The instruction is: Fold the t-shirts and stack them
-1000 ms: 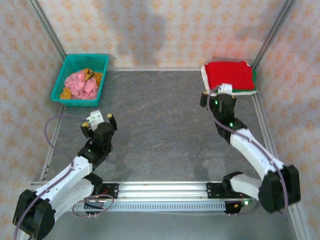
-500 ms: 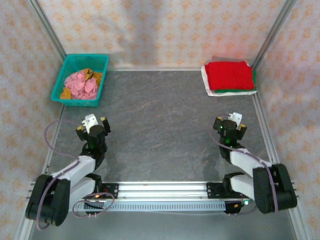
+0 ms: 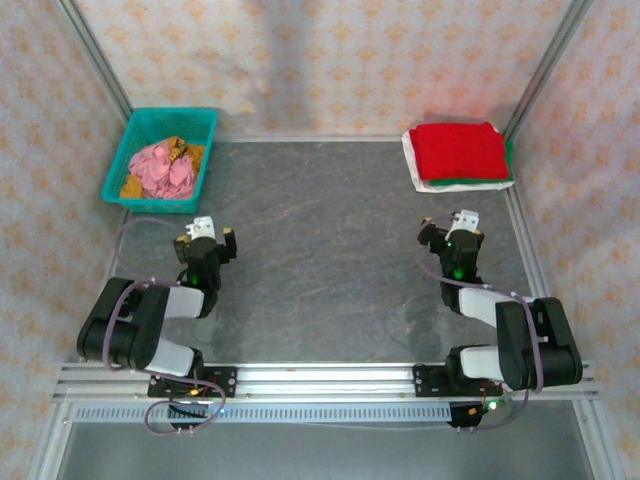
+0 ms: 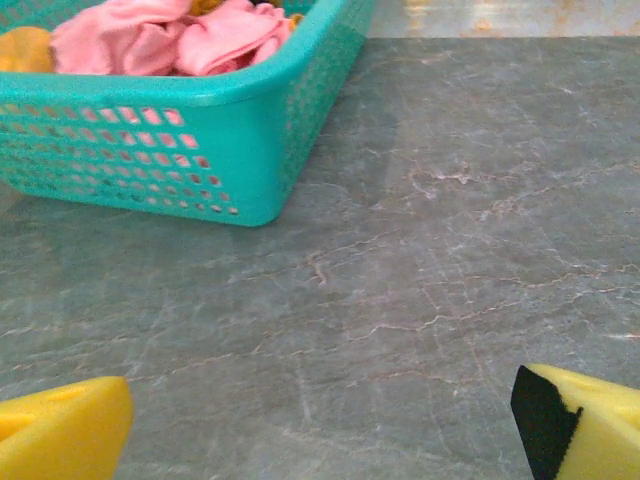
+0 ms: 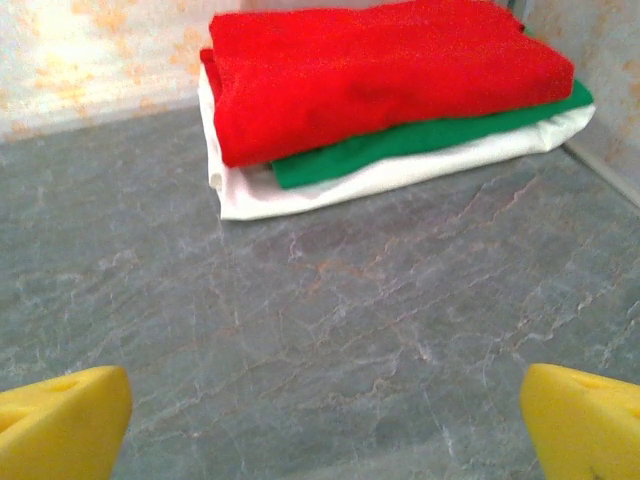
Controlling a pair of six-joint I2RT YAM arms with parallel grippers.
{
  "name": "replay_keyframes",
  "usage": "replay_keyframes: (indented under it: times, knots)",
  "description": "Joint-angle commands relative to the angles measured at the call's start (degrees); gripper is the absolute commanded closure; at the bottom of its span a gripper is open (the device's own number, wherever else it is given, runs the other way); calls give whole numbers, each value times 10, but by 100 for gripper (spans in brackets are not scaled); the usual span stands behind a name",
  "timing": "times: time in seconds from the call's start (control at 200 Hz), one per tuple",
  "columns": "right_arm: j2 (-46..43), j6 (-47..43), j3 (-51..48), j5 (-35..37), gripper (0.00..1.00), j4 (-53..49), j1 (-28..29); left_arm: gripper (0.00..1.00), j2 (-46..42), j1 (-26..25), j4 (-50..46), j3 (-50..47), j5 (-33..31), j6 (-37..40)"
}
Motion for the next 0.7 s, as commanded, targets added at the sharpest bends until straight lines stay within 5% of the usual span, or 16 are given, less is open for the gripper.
replay_keyframes:
  times: [0.0, 0.115, 0.2, 0.691]
  knots:
    - [68, -9, -23, -6, 1, 140, -14, 2, 17, 7, -35, 66, 8, 15]
    - [136, -18, 17, -20, 1, 141, -15, 0, 19, 28, -47, 72, 12, -8]
    - [124, 1, 77, -12, 1, -4, -27, 0, 18, 27, -50, 72, 12, -8]
    - [129, -10, 58, -25, 1, 46, -25, 0, 18, 29, -52, 73, 14, -8]
